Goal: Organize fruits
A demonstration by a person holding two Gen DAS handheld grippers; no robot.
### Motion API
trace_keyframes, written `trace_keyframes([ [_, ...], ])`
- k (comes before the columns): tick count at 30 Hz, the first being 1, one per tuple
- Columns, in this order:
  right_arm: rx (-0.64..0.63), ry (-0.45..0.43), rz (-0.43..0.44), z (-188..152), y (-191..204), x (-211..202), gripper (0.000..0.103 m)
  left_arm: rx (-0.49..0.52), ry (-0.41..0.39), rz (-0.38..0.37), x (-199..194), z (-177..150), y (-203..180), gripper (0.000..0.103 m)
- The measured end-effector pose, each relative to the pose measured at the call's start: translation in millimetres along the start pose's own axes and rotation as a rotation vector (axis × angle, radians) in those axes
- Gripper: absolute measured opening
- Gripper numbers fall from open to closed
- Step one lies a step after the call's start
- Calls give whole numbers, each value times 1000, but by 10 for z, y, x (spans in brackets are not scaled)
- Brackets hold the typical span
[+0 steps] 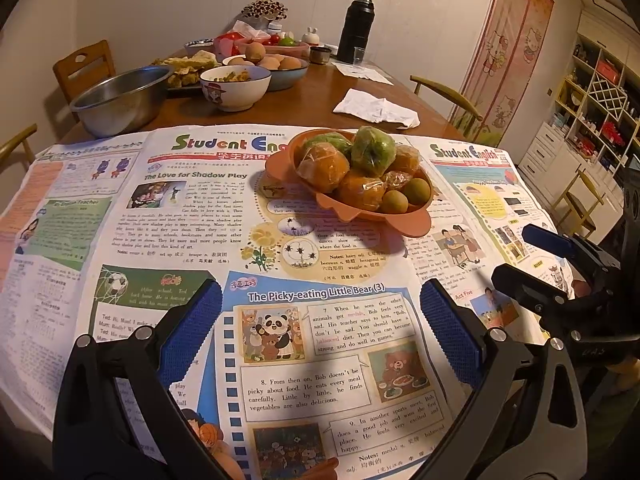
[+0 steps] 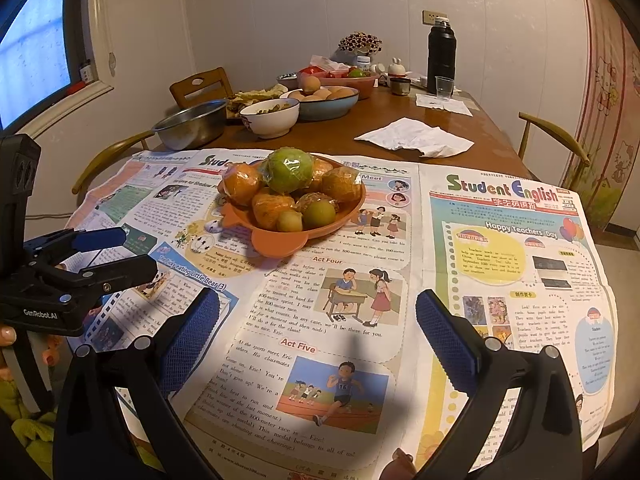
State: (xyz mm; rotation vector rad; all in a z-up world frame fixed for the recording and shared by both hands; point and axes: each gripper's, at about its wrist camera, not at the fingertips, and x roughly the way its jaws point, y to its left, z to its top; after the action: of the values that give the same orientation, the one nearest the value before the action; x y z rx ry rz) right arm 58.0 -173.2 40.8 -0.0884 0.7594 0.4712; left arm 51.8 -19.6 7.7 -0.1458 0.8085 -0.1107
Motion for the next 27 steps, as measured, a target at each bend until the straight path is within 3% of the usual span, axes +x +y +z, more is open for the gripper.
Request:
trace_keyframes([
  [27, 0, -4, -12, 15, -8, -25, 98, 15, 14, 29, -23, -10, -35, 93],
])
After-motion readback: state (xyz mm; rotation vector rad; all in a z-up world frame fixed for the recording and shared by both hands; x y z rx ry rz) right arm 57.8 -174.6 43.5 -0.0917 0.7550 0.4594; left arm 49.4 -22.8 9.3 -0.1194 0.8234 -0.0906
